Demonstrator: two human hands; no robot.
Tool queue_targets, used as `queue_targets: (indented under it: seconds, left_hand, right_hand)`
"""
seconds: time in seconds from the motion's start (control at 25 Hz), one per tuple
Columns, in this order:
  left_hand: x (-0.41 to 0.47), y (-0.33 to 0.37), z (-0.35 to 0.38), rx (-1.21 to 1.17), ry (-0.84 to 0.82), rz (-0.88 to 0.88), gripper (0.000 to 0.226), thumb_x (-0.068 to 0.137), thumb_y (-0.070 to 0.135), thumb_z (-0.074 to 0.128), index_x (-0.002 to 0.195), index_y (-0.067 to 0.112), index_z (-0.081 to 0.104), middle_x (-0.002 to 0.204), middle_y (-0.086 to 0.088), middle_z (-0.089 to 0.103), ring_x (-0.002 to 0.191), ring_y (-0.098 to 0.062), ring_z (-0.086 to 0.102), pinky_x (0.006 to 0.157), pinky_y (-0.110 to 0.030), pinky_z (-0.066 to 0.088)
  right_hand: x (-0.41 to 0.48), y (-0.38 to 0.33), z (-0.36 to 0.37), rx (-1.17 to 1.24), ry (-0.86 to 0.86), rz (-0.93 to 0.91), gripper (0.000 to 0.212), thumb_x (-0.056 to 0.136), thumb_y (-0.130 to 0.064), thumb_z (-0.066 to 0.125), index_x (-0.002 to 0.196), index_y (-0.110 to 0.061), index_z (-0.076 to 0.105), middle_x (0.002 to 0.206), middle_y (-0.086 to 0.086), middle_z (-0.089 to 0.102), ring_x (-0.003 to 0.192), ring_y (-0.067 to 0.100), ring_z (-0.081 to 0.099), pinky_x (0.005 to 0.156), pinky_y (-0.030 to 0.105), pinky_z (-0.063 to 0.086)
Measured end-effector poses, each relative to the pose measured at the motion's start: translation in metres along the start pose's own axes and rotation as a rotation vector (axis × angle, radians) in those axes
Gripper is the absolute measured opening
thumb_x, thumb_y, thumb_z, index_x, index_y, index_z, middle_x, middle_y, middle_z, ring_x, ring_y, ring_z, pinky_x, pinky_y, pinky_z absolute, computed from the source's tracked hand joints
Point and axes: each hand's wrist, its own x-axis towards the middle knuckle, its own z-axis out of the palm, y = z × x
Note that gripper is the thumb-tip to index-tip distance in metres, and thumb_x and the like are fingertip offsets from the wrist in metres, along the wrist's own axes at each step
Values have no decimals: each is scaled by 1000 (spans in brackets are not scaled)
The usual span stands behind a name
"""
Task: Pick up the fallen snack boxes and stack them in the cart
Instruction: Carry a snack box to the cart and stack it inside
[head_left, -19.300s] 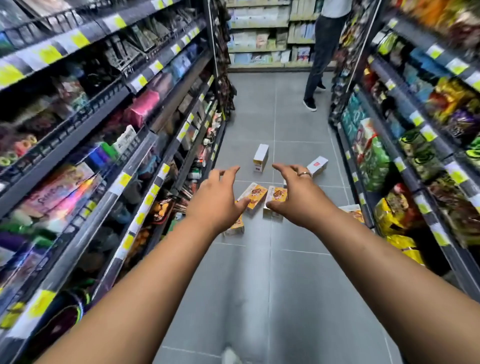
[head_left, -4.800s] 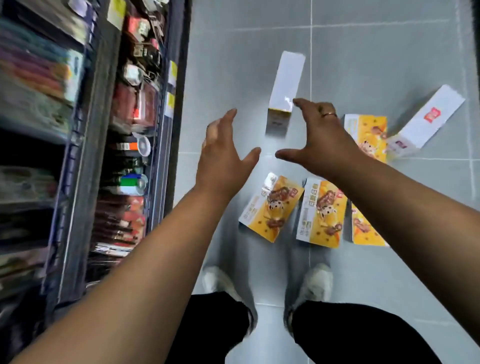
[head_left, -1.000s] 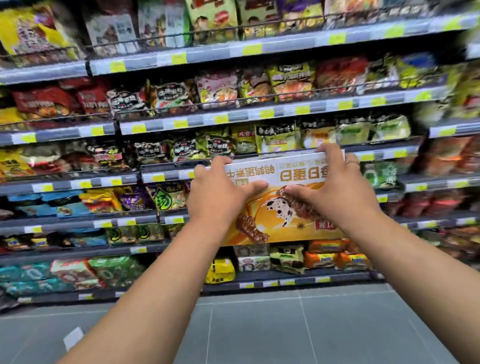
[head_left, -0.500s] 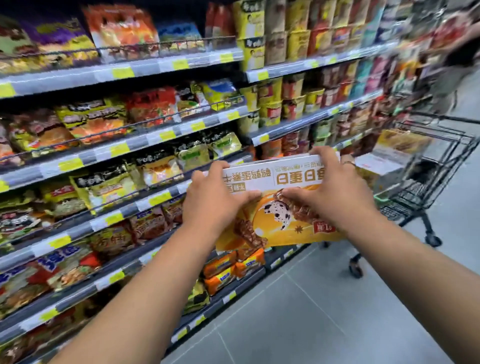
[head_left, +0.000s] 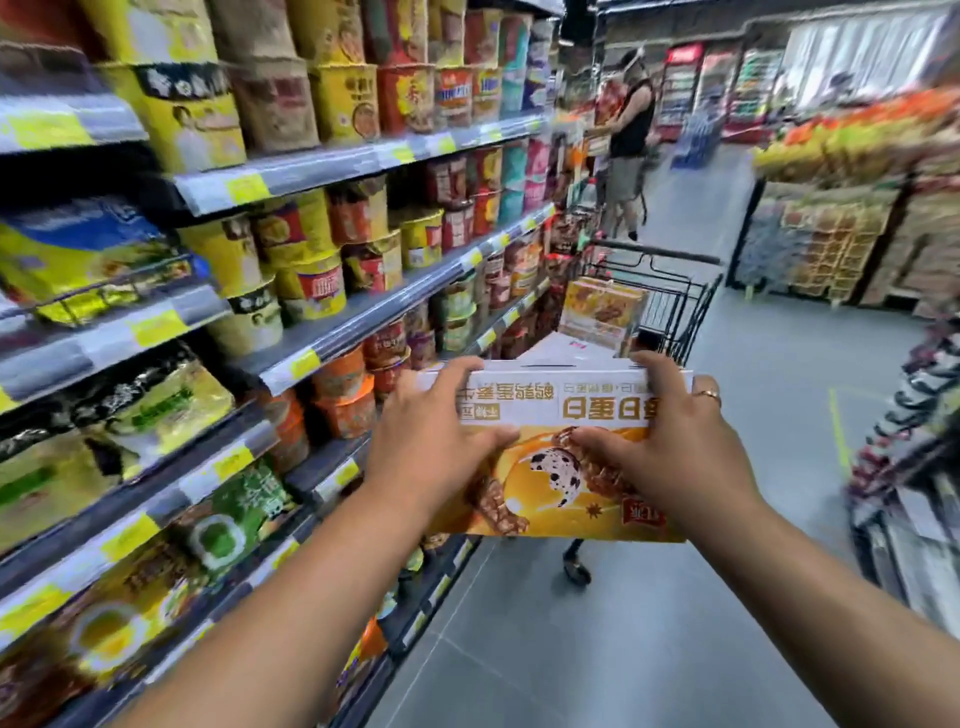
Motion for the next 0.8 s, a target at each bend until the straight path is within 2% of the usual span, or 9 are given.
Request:
queue_targets:
  seconds: [0.12, 0.4, 0.56, 0.8]
  left_hand:
    - [68, 0, 30, -21, -33, 56, 71, 66, 66, 73, 127, 51, 40, 119, -4, 54, 109, -29, 55, 93, -36, 47]
    - [209, 25, 123, -85, -78, 42, 68, 65, 59, 79, 124, 53, 46, 114, 2, 45, 110, -27, 55, 94, -38, 47]
    - [297, 46, 182, -108, -57, 6, 67, 62, 57, 82, 120, 53, 48, 113, 1, 46, 106, -27, 57, 93, -41, 49]
    - [400, 56, 246, -124, -73, -62, 68, 62, 52, 85, 121, 49, 51, 112, 2, 46, 100, -23, 59, 92, -39, 50]
  right_hand:
    - [56, 16, 20, 18, 29, 51, 86, 62, -69, 72, 133, -46, 29, 123, 7, 42, 100, 32, 58, 83, 43, 50]
    - [202, 81, 50, 39, 6, 65, 82, 68, -58, 77, 136, -46, 32, 122, 6, 41, 99, 26, 58, 82, 33, 46]
    - [306, 123, 64, 70, -31, 36, 86, 70, -50, 79, 140, -45, 29, 122, 5, 40, 92, 16, 51, 80, 27, 39]
    - [426, 160, 88, 77, -97, 37, 83, 70, -46, 82, 137, -44, 33, 123, 3, 38, 90, 15, 49, 84, 30, 44]
